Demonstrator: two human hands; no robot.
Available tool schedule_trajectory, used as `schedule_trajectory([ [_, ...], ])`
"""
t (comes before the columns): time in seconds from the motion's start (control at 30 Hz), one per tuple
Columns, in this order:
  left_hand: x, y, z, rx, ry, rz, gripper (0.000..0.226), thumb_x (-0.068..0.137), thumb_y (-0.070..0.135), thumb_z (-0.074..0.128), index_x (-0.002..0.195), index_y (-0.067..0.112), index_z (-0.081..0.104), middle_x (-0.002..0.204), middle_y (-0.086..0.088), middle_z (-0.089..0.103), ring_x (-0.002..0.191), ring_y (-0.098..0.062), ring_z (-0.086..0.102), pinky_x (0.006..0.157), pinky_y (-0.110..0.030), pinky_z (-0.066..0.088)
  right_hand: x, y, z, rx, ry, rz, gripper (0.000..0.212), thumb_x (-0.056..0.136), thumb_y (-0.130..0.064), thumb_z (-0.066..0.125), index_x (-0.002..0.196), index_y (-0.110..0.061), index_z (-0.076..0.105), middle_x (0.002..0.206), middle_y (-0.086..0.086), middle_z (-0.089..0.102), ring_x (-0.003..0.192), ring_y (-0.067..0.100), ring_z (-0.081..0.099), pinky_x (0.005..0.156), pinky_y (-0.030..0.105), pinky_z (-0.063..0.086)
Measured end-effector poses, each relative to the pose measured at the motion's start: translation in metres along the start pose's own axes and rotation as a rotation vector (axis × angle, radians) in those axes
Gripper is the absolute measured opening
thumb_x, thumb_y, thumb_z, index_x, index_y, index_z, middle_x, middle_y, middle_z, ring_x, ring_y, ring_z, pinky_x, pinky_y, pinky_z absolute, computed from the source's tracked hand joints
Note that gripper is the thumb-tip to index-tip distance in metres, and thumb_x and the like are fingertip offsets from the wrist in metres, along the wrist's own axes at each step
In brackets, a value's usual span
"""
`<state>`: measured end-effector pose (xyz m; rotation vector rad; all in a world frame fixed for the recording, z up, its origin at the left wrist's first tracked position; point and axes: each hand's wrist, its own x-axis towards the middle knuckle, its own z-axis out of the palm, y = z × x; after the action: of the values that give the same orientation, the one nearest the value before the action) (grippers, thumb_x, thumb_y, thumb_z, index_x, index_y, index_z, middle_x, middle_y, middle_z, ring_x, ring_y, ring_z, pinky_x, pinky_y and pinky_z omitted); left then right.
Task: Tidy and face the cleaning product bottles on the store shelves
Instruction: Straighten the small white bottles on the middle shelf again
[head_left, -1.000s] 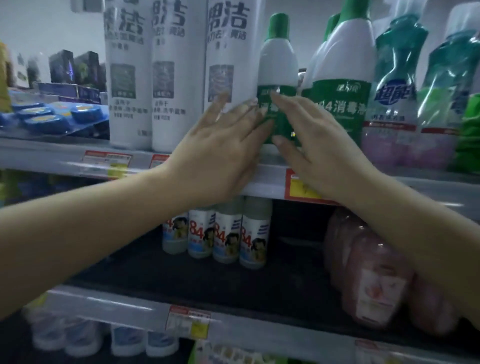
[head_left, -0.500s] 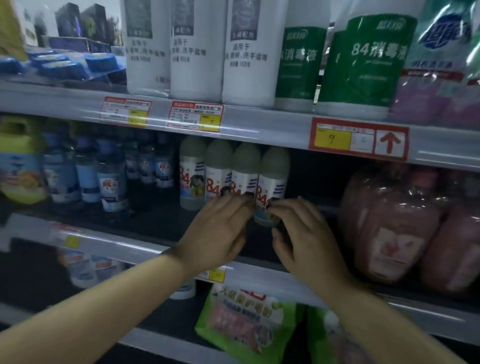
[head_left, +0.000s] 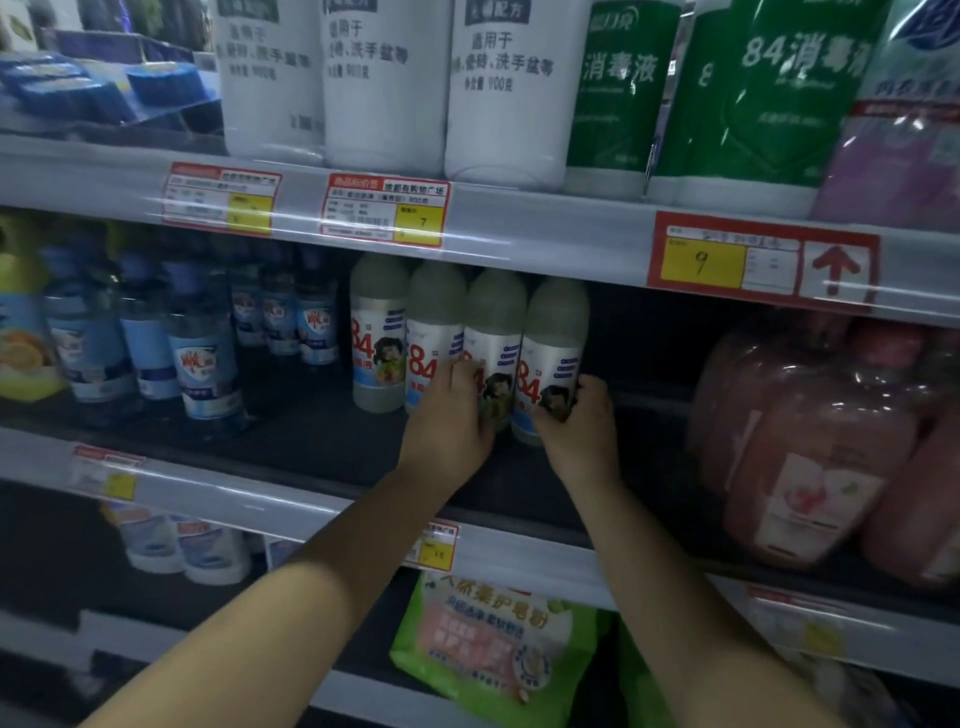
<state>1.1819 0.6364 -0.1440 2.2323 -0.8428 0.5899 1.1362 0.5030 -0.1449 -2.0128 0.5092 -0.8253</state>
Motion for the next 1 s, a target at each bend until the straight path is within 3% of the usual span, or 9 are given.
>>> schedule_trajectory([
  [0.17,-0.001,-0.008,0.005,-0.029,-0.028,-0.044,0.052,0.084,0.013,0.06,0.129,0.0,0.039,0.127,-0.016,0.046,0.114,-0.028,0.049,0.085,-0.031,0.044,0.001,0.012,0.005,0.051,-0.078,0.036,0.054,0.079,-0.011,0.069,0.128,-0.006,0.044,0.125,0.014,0.055,0.112,0.026,0.056,0.084,0.028,0.046],
  [0.4,-0.001,-0.009,0.007,0.039,-0.045,-0.009,0.059,0.084,0.014,0.059,0.136,0.0,0.034,0.127,-0.017,0.045,0.112,-0.029,0.049,0.081,-0.031,0.046,0.001,0.012,0.004,0.047,-0.115,0.01,0.058,0.082,-0.008,0.066,0.133,-0.01,0.037,0.132,0.011,0.052,0.118,0.023,0.052,0.085,0.024,0.039],
  [0.67,-0.003,-0.006,0.001,0.059,-0.083,-0.024,0.058,0.088,0.013,0.052,0.14,0.004,0.03,0.126,-0.013,0.051,0.113,-0.026,0.049,0.085,-0.027,0.042,0.002,0.015,0.005,0.01,-0.094,0.023,0.055,0.084,-0.005,0.063,0.133,-0.009,0.037,0.132,0.013,0.05,0.119,0.025,0.051,0.091,0.028,0.043],
  [0.8,-0.003,-0.004,0.0,0.056,-0.077,-0.016,0.054,0.088,0.013,0.052,0.138,0.005,0.033,0.123,-0.013,0.053,0.11,-0.025,0.051,0.08,-0.024,0.041,0.004,0.013,0.007,-0.075,-0.041,0.021,0.053,0.083,-0.008,0.064,0.131,-0.006,0.041,0.13,0.016,0.048,0.118,0.029,0.051,0.093,0.034,0.044],
  [1.0,-0.003,-0.004,0.001,0.047,-0.08,-0.029,0.052,0.088,0.013,0.053,0.136,0.005,0.035,0.121,-0.013,0.054,0.107,-0.025,0.053,0.077,-0.025,0.042,0.003,0.014,0.007,-0.066,-0.04,0.027,0.052,0.082,-0.01,0.067,0.129,-0.006,0.043,0.13,0.015,0.05,0.117,0.027,0.052,0.088,0.029,0.042],
])
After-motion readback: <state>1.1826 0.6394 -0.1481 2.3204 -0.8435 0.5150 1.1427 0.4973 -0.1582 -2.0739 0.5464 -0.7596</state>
